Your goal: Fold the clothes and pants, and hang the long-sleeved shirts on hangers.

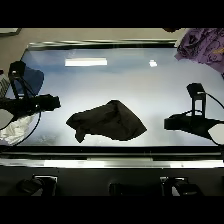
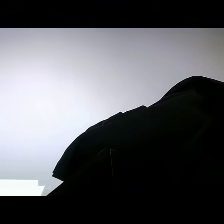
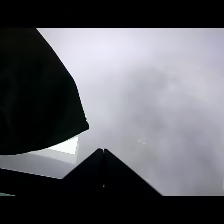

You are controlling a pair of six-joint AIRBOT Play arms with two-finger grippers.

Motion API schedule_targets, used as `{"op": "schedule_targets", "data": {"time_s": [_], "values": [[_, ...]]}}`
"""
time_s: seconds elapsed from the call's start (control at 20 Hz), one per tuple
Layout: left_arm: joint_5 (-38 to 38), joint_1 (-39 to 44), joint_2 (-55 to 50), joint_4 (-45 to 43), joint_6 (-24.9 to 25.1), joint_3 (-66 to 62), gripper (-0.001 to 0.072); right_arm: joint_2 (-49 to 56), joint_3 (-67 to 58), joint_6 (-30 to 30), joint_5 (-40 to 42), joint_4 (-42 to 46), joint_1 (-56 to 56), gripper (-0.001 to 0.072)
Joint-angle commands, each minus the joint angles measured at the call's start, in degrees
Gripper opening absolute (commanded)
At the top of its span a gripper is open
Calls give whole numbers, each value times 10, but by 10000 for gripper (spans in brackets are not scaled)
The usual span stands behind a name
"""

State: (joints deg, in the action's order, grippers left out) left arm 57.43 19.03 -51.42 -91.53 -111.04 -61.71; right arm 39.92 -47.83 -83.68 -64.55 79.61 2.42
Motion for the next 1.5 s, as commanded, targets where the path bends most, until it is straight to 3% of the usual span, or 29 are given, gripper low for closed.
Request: {"op": "schedule_targets", "data": {"time_s": [0.0, 0.5, 0.55, 0.6, 0.65, 0.75, 0.85, 0.95, 1.0, 1.15, 1.45], "values": [[0, 0, 0, 0, 0, 0, 18, 0, -1, -3, -14, -6, 0, 39], [0, 0, 0, 0, 0, 0, 19, 0, -1, -4, -24, -28, 0, 40], [4, 0, -1, 0, 0, 0, 123, 0, 0, -6, -32, -29, 0, 41], [16, -1, -4, 0, -13, 0, 628, 0, 0, -11, -41, -29, 0, 67], [30, -4, -9, 0, -43, 4, 720, 0, 1, -26, -56, -29, 0, 93], [57, -24, -24, 9, -60, 24, 720, 0, 23, -55, -86, -30, 0, 133], [33, -52, -30, 42, -59, 75, 720, 0, 78, -103, -81, -35, 0, 303], [-5, -80, -31, 82, -57, 130, 720, 9, 148, -168, -41, -98, 0, 326], [-18, -91, -31, 100, -53, 151, 720, 22, 176, -170, -15, -161, 0, 353], [-29, -104, -31, 105, -50, 179, 720, 94, 226, -96, 77, -337, 0, 476], [-31, -104, -31, 99, -45, 181, 720, 261, 226, 75, 159, -479, 0, 476]]}}
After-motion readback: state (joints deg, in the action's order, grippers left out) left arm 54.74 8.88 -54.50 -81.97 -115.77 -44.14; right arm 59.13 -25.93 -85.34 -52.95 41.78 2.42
